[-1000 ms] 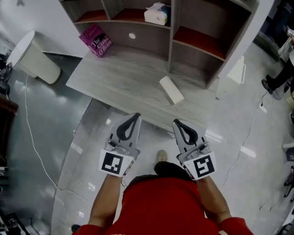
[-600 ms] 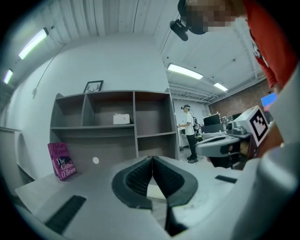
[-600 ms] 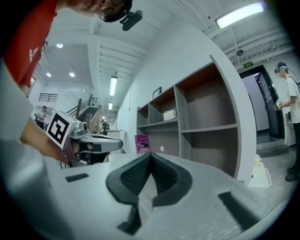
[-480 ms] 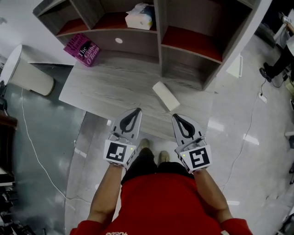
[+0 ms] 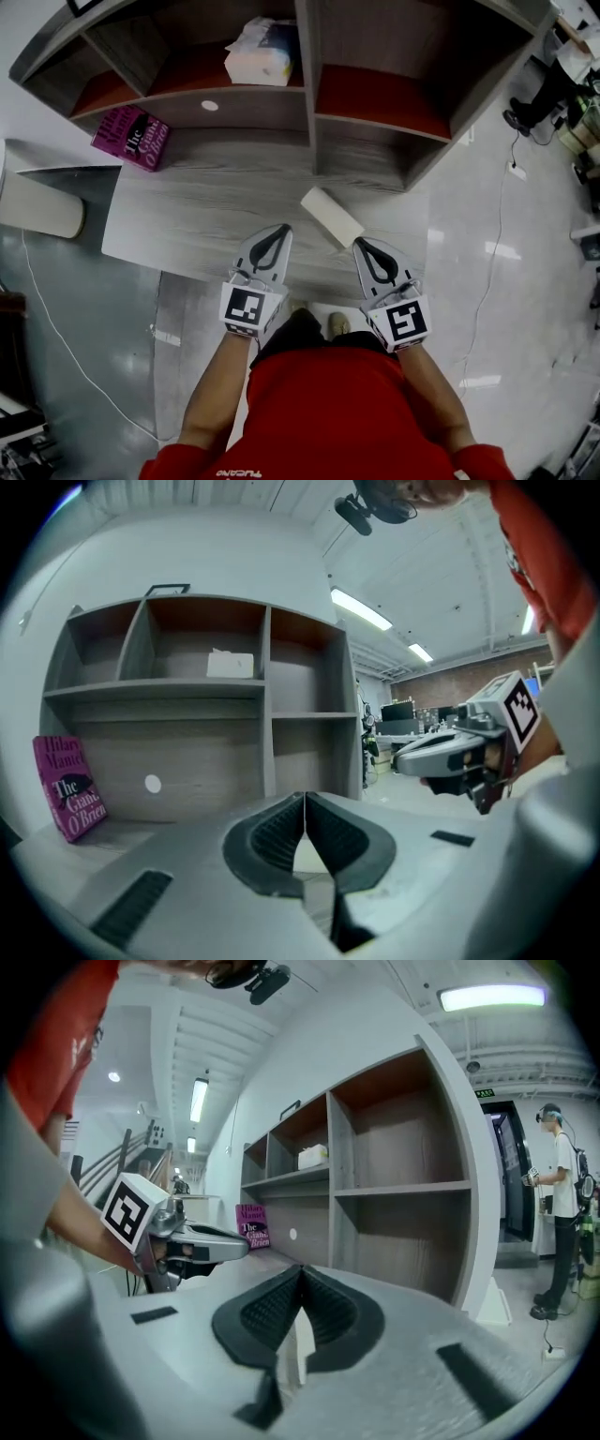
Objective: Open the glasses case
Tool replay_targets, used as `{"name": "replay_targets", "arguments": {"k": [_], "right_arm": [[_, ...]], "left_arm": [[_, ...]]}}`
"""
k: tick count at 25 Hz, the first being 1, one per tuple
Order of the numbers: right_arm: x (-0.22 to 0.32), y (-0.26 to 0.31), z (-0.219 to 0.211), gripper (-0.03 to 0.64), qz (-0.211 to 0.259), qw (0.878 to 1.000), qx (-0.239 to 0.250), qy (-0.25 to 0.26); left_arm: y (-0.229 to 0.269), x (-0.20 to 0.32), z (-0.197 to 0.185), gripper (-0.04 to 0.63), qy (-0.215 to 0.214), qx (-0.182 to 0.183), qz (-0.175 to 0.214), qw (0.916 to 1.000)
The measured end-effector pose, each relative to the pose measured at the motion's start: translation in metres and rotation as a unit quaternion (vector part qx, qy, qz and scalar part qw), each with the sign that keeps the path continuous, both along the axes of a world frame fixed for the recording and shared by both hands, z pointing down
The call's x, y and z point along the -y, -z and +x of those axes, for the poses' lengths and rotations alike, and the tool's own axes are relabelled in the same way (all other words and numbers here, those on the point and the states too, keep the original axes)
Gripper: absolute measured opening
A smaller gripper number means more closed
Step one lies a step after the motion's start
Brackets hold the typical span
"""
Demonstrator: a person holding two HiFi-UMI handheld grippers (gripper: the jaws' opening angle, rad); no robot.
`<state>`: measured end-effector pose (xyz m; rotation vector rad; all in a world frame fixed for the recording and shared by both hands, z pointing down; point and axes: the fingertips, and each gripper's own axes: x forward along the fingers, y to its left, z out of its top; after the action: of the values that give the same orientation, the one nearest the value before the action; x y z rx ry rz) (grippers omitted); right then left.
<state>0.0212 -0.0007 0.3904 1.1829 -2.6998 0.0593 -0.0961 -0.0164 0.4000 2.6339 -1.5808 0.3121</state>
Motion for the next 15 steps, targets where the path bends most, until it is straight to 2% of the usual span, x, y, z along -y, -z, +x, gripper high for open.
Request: {"name": "replay_targets", "arguments": {"k": [3,9,15], "right_arm": [[0.011,-0.013,-0.002,0.005,-0.012,1.0,-0.014,-0.024],[0.024,-0.032,-0.011,0.006,-0.028,0.997,-0.045,-0.06],[0.031,-0.054,-0.019,0.057,-0.056,0.993,-0.076,-0.076]], "left_arm": [[-0.017,0.018,-0.008,0.009,-0.02,0.006,-0.004,0.9998],[-0.045,0.043,-0.014,0.011,-0.074,0.011,-0.047,0.9961],[-0.074,0.057,-0.013,0.034,-0.125,0.029,-0.09,0.9877]]}}
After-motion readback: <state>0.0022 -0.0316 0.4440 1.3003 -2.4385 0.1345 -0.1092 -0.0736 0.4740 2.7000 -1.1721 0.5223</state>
